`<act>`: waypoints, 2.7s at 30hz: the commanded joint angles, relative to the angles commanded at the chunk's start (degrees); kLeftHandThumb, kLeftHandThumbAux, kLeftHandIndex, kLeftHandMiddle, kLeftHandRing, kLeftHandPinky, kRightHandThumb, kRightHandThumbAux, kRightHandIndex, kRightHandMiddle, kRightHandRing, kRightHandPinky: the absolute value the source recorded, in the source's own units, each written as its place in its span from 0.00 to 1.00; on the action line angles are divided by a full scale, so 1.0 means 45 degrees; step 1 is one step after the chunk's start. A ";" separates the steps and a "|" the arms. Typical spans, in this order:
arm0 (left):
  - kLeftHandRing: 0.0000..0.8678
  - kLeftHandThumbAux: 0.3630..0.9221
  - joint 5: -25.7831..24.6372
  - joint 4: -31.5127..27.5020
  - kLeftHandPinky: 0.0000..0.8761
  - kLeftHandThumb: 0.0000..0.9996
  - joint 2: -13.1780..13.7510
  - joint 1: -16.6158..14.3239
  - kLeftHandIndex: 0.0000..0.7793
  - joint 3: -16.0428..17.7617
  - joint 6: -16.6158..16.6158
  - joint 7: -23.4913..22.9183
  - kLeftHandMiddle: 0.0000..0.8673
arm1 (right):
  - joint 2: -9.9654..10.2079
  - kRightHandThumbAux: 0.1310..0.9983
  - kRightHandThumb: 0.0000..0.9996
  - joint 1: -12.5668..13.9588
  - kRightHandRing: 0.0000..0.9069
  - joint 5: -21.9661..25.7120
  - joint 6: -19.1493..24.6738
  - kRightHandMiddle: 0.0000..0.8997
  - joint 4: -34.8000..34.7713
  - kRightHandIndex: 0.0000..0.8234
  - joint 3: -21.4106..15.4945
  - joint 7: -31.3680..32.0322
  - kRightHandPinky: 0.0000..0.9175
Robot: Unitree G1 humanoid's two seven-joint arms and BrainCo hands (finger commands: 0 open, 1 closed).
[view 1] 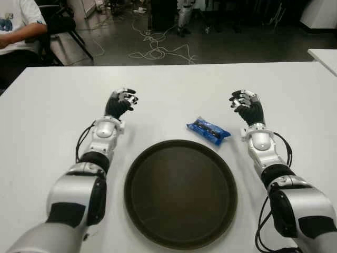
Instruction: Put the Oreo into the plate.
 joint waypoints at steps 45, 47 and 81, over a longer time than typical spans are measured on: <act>0.44 0.58 0.0043 -0.0029 0.49 0.82 -0.0013 0.0073 0.47 0.0123 -0.0184 0.0123 0.53 | -0.0045 0.70 0.67 -0.0049 0.54 -0.0249 0.0569 0.51 -0.0014 0.50 0.0237 -0.0167 0.57; 0.44 0.58 0.0059 -0.0020 0.49 0.82 -0.0007 0.0073 0.47 0.0119 -0.0150 0.0164 0.54 | -0.0063 0.70 0.67 -0.0040 0.53 -0.0249 0.0547 0.50 -0.0017 0.50 0.0283 -0.0170 0.57; 0.45 0.58 -0.0059 -0.0019 0.52 0.82 -0.0007 0.0085 0.48 0.0259 -0.0195 -0.0086 0.53 | -0.0955 0.78 0.00 0.0023 0.26 -0.3502 -0.1496 0.25 -0.0667 0.21 0.2590 -0.5024 0.27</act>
